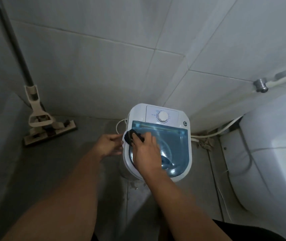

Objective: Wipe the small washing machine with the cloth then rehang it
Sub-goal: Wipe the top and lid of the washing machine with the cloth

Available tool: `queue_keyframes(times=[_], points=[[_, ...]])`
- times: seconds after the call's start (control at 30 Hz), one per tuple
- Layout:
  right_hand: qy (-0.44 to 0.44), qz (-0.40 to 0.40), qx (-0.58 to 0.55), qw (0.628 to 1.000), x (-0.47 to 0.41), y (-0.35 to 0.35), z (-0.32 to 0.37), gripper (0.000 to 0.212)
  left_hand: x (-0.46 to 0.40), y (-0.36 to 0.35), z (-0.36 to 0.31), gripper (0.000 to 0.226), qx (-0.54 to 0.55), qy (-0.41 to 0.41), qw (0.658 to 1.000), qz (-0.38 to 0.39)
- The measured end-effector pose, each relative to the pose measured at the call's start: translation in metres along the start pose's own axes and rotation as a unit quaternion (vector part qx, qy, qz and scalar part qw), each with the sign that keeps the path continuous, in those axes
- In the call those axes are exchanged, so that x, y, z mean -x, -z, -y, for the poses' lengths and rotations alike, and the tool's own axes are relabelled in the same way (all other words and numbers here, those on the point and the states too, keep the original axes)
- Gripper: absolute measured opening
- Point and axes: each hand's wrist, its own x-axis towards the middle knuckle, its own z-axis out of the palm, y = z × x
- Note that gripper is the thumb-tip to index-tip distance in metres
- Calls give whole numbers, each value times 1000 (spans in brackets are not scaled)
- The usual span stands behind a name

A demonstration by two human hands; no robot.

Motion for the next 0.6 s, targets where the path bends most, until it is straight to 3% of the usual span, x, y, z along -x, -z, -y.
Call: queue_keyframes(times=[0.3,0.4,0.6], points=[[-5,75,11,997,-122,27,1,30,-3,1,1,36,5,7,1000,-2],[-31,40,-27,998,-159,40,-5,30,-2,0,2,36,8,4,1000,-2],[16,3,45,999,-134,15,-18,40,-2,4,1,36,9,9,1000,9]])
